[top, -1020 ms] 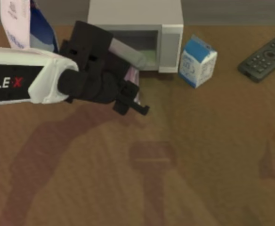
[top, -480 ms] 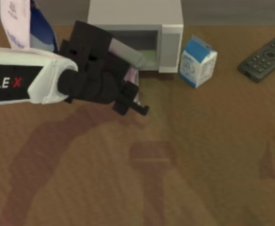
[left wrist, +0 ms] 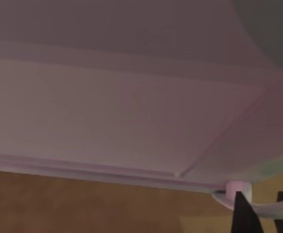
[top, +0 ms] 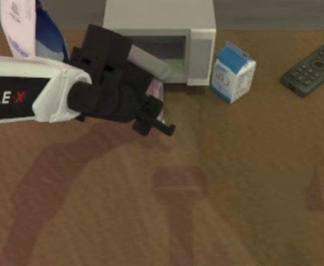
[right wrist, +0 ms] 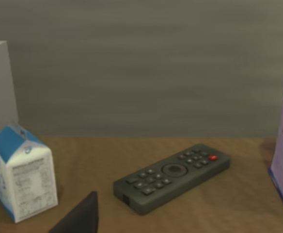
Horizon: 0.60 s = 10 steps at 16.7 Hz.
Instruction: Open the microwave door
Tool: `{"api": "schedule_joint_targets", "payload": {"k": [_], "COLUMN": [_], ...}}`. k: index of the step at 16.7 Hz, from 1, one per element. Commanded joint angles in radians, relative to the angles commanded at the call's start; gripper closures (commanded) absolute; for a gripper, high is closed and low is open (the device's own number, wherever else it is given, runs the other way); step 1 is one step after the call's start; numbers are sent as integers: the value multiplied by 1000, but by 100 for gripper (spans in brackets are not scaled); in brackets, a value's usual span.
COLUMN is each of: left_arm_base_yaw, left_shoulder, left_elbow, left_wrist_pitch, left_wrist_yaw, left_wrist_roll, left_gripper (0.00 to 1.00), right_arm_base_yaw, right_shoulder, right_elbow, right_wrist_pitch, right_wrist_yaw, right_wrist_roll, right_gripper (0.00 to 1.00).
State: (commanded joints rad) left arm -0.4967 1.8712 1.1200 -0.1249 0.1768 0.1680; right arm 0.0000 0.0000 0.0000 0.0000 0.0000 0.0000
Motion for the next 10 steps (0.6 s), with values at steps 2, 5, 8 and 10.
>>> {"api": "schedule_joint_targets", "payload": {"k": [2,5,8,10], "left_arm_base_yaw": [0,0,-7,2], "left_shoulder": [0,0,0,-4], "left_elbow": [0,0,-1,-7], "left_wrist_pitch": [0,0,-1,-5], "left_wrist_yaw": [0,0,9,21], "left_wrist_roll": [0,0,-3,16], "left_gripper": [100,100,100,100], "right_arm_base_yaw": [0,0,0,0], "right_shoulder": [0,0,0,0], "right_elbow": [0,0,0,0], "right_wrist_pitch": [0,0,0,0], "right_wrist_yaw": [0,0,0,0], "right_wrist_roll": [0,0,0,0], "right_gripper": [0,0,0,0]}}
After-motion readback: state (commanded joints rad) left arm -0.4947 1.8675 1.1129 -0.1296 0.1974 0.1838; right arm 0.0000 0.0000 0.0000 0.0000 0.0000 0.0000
